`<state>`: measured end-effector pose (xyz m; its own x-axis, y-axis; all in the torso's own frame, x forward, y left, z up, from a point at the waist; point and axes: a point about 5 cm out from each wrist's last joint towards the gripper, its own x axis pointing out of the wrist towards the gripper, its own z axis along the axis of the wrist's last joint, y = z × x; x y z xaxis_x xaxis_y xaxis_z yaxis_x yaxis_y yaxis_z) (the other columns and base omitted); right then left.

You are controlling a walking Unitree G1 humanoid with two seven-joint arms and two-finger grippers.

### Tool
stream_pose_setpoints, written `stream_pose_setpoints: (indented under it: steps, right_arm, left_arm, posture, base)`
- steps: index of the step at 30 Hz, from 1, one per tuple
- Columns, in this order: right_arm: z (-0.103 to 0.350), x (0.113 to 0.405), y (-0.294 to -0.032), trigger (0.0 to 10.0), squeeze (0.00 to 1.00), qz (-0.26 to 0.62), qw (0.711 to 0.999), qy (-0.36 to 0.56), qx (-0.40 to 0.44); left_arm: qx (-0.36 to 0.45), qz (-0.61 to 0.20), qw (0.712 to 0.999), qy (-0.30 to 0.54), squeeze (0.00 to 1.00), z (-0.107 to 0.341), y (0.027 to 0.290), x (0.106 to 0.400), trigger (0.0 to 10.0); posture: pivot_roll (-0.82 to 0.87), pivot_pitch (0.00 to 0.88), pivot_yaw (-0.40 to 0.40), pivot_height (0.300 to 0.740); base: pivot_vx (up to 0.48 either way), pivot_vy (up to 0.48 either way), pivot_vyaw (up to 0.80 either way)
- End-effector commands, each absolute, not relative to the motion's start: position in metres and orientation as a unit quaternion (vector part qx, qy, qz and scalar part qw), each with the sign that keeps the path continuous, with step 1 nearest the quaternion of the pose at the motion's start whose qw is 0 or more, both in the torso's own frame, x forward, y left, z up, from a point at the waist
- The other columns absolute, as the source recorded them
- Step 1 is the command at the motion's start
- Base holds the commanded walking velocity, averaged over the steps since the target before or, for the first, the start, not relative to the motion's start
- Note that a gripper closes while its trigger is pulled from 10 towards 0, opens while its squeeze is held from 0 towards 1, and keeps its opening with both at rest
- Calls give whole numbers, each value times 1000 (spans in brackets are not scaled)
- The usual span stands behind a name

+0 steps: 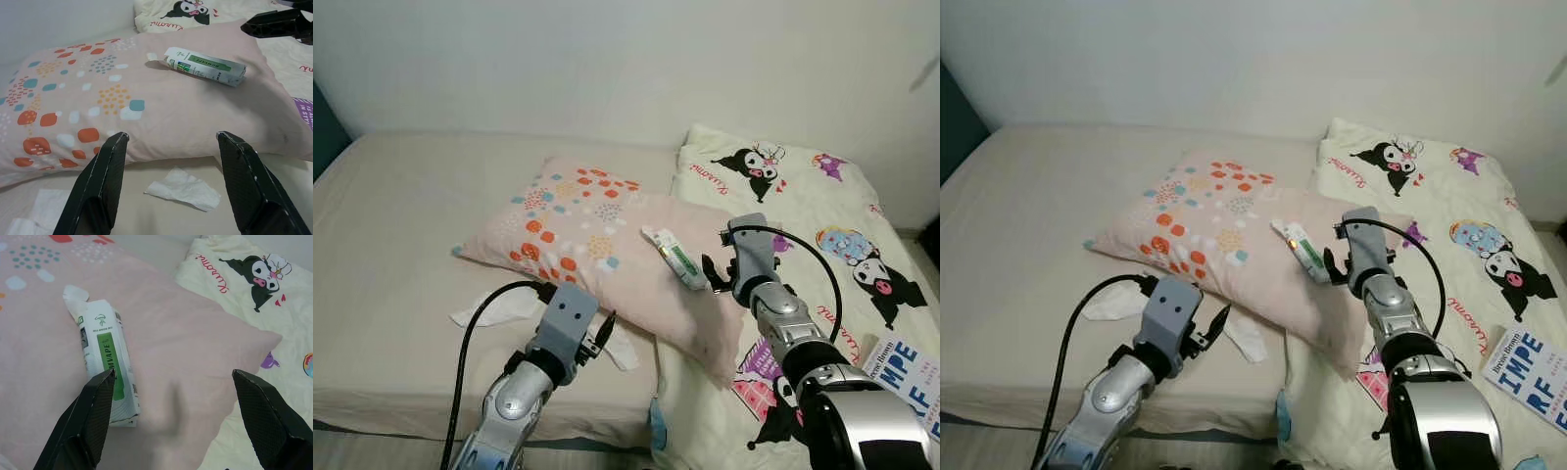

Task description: Clean up the room

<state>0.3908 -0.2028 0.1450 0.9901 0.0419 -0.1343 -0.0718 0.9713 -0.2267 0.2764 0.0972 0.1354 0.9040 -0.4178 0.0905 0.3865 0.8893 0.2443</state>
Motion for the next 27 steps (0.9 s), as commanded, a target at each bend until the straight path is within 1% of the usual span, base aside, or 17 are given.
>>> stream_pose_setpoints:
  steps: [1,9,27]
  right_arm:
    - [138,387,-211,10000,0,12,992,74,-103]
    - [140,388,-210,10000,0,14,992,71,-102]
    - [140,387,-211,10000,0,11,993,68,-99]
  left_arm:
    - [113,-216,968,-60,0,130,94,275,10000]
    - [116,-207,970,-60,0,130,97,279,10000]
    - [109,-218,968,-63,0,131,91,278,10000]
  posture:
    - [50,212,-12,685]
    - [51,208,-9,650]
    - [53,216,-4,646]
  base:
    - [0,0,0]
    - [0,0,0]
    - [0,0,0]
